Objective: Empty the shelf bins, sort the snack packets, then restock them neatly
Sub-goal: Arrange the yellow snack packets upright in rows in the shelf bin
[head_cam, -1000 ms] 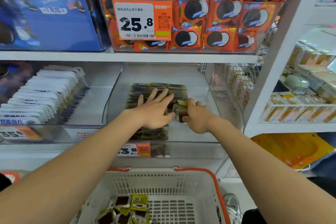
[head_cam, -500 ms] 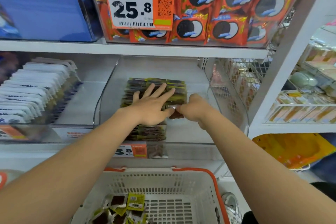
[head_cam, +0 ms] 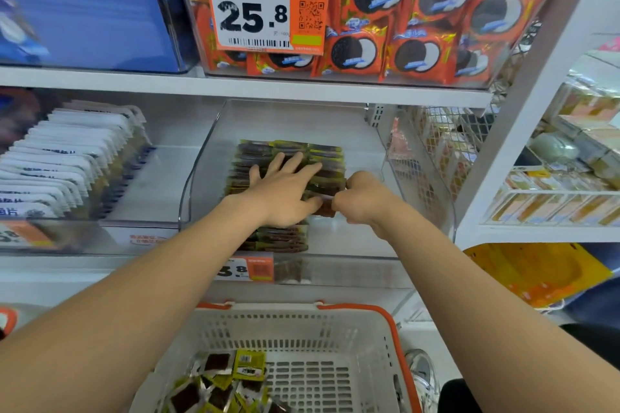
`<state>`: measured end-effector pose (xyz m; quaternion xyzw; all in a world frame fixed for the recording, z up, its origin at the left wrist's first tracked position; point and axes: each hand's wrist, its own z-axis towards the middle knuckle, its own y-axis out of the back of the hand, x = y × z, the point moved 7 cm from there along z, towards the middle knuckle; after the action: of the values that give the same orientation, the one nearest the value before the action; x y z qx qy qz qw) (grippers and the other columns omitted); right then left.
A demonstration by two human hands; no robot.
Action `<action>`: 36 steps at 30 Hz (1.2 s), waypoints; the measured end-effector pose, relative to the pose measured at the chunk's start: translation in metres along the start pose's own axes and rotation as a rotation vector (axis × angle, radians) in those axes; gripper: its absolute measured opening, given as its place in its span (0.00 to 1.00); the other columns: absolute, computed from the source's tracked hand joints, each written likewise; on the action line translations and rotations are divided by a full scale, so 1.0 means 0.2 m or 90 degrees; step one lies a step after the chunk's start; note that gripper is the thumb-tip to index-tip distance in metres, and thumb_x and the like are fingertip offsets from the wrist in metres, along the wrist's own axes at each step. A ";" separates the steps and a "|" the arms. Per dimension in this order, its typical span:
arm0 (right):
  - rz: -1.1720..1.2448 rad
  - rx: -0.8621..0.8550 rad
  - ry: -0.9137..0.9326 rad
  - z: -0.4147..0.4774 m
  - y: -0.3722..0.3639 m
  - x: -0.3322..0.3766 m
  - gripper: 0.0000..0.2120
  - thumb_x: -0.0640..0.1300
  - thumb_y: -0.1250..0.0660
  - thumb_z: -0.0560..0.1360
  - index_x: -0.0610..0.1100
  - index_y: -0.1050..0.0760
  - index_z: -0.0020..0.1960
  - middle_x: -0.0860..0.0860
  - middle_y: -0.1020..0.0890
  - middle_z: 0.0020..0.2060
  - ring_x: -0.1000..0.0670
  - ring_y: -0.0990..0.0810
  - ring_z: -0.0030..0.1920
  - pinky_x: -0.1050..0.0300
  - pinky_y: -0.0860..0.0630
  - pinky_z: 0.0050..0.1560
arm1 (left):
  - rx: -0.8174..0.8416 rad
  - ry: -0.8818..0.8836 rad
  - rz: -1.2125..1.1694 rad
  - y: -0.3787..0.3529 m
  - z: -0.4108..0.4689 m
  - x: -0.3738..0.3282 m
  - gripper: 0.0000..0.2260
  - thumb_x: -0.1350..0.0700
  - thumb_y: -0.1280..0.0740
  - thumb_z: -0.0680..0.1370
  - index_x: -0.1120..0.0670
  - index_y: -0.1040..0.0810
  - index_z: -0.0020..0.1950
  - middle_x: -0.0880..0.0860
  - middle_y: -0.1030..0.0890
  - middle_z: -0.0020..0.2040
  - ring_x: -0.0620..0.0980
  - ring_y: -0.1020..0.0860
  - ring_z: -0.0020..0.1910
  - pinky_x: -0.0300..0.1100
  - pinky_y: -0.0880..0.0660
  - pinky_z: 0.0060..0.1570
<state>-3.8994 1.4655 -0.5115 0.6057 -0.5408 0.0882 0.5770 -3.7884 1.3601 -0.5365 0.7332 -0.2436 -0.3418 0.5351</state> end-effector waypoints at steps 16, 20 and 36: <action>-0.358 0.349 0.263 -0.81 -0.36 0.12 0.11 0.39 0.37 0.76 0.34 0.20 0.41 0.42 0.15 0.32 0.49 0.15 0.30 0.52 0.17 0.37 | -0.348 -0.151 -0.107 -0.05 -1.00 -0.12 0.05 0.48 0.38 0.78 0.48 0.27 0.45 0.46 0.25 0.33 0.51 0.25 0.33 0.48 0.31 0.31; -0.515 0.553 0.180 -0.74 -0.86 -0.33 0.11 0.41 0.37 0.80 0.34 0.20 0.51 0.36 0.14 0.45 0.43 0.15 0.39 0.49 0.19 0.43 | 0.046 -0.064 -0.057 -0.75 -0.96 0.09 0.09 0.45 0.38 0.77 0.47 0.22 0.48 0.48 0.17 0.44 0.53 0.19 0.44 0.50 0.22 0.42; -0.327 0.333 -0.200 -0.56 -1.55 -1.71 0.25 0.55 0.19 0.66 0.42 0.23 0.53 0.45 0.17 0.46 0.43 0.17 0.48 0.45 0.19 0.53 | 0.418 -0.024 0.050 -1.89 -1.01 0.37 0.22 0.51 0.17 0.68 0.49 0.24 0.56 0.50 0.22 0.56 0.54 0.24 0.56 0.51 0.25 0.53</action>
<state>-3.7442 1.6656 -0.9130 0.8537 -0.4127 -0.0178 0.3172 -3.5896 1.5483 -0.8740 0.8501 -0.3787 -0.2376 0.2785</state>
